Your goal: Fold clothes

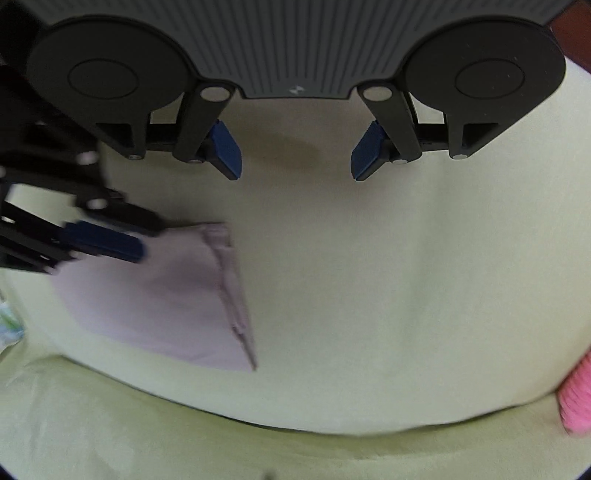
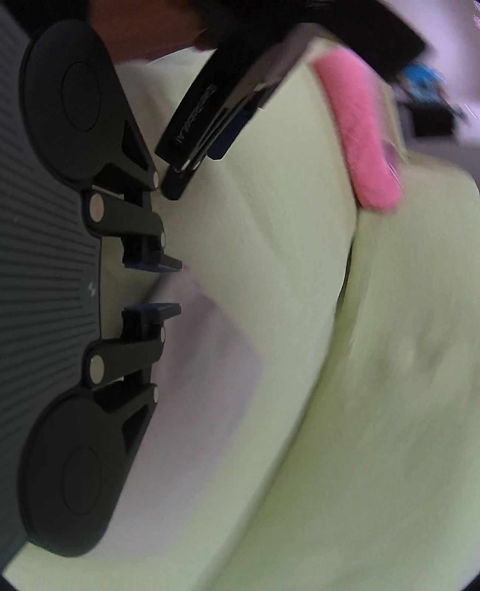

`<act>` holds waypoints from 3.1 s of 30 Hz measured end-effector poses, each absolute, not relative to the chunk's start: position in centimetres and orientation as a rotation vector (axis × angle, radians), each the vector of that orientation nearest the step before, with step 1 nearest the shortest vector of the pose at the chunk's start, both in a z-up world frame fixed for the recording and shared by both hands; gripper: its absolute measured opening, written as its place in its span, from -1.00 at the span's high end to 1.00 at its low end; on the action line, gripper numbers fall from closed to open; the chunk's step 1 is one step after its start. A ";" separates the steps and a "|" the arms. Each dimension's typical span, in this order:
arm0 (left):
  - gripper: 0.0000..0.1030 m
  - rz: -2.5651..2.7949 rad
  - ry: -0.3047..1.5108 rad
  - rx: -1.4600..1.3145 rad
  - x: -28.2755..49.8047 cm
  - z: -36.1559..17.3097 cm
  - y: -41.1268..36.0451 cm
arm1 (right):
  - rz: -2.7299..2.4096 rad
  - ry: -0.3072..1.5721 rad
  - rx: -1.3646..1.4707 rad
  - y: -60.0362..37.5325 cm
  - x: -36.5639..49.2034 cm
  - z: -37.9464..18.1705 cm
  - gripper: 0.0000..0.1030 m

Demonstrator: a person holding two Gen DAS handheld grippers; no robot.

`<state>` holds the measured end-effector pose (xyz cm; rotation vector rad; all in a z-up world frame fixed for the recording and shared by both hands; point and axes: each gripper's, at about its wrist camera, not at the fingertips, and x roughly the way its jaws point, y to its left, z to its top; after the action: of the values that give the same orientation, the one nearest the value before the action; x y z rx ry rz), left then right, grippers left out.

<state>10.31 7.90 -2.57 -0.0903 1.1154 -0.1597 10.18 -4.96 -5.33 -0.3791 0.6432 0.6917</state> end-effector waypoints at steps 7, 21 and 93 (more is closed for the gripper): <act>-0.30 -0.281 1.089 -0.126 11.2 -3.3 7.8 | 0.789 0.562 -0.751 -2.0 8.7 -6.7 0.71; -0.30 -0.458 1.028 -0.296 13.5 -3.6 8.2 | 0.797 0.591 -0.506 -4.3 9.5 -5.9 1.00; 0.85 -0.482 1.165 -0.669 19.0 -8.5 11.5 | 0.669 0.463 -0.620 -3.0 2.9 -8.2 0.99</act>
<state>18.99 11.54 -8.50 -0.6690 1.1652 -0.4820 2.95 -3.00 -8.16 -0.6203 0.4634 0.6692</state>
